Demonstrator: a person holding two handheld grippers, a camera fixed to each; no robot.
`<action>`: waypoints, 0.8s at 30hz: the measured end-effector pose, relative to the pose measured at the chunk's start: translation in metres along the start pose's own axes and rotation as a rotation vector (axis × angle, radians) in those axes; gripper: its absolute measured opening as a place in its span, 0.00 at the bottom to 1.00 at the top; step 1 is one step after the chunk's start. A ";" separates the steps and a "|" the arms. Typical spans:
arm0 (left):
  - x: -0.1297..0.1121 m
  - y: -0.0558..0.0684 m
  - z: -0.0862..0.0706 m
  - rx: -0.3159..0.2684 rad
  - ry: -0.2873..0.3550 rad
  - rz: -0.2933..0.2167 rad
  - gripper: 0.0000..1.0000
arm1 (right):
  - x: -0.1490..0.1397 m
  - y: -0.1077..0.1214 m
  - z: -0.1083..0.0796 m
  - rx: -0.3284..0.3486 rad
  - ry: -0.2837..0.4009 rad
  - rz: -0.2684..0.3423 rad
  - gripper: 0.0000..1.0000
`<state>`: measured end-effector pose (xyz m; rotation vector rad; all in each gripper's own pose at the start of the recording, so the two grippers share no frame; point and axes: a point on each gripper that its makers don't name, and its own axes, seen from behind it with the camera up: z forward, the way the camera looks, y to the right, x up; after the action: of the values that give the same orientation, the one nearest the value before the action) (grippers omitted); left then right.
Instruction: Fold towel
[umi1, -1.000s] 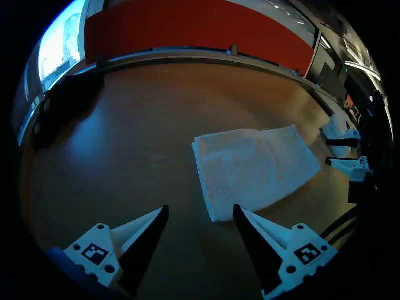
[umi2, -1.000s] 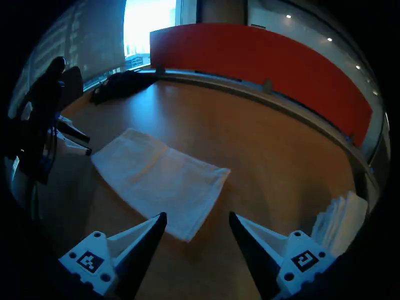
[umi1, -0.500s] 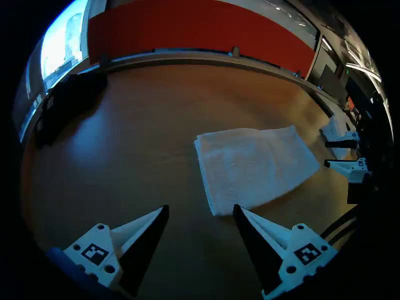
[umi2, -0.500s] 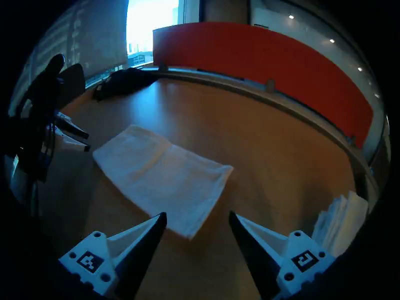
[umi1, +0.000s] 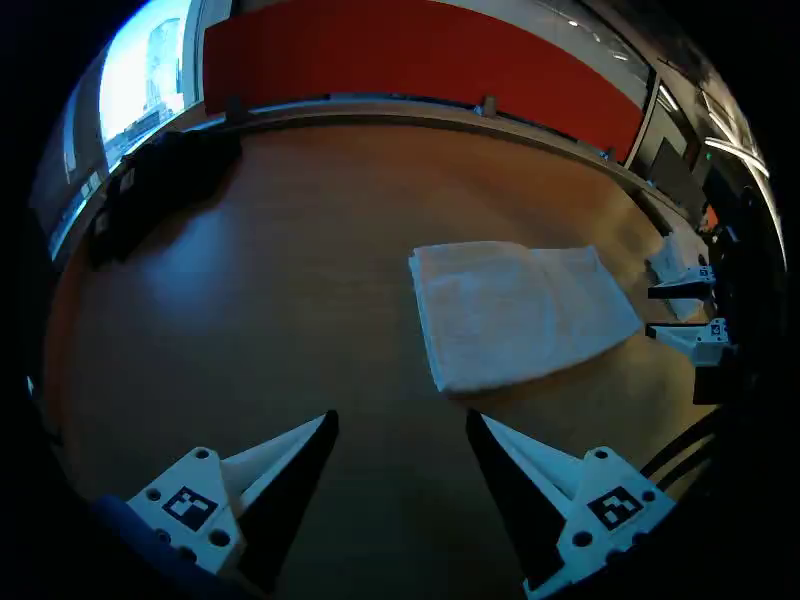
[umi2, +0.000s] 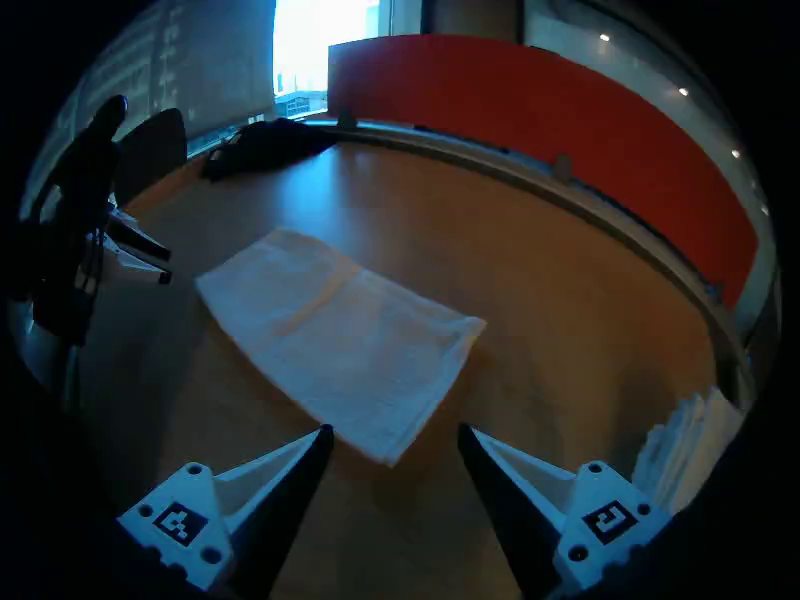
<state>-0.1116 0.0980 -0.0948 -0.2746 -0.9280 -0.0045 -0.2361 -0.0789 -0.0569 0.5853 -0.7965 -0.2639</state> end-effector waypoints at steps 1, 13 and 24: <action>-0.004 -0.001 -0.003 0.004 0.000 -0.007 0.95 | -0.002 -0.001 0.001 0.006 -0.008 -0.008 0.94; -0.040 -0.022 -0.032 0.061 -0.018 -0.062 0.95 | -0.011 -0.003 0.004 0.060 -0.066 -0.062 0.81; -0.052 -0.040 -0.046 0.094 -0.018 -0.093 0.95 | -0.021 -0.003 0.009 0.098 -0.112 -0.087 0.58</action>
<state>-0.1117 0.0430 -0.1525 -0.1441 -0.9559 -0.0441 -0.2569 -0.0759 -0.0662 0.7035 -0.8974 -0.3412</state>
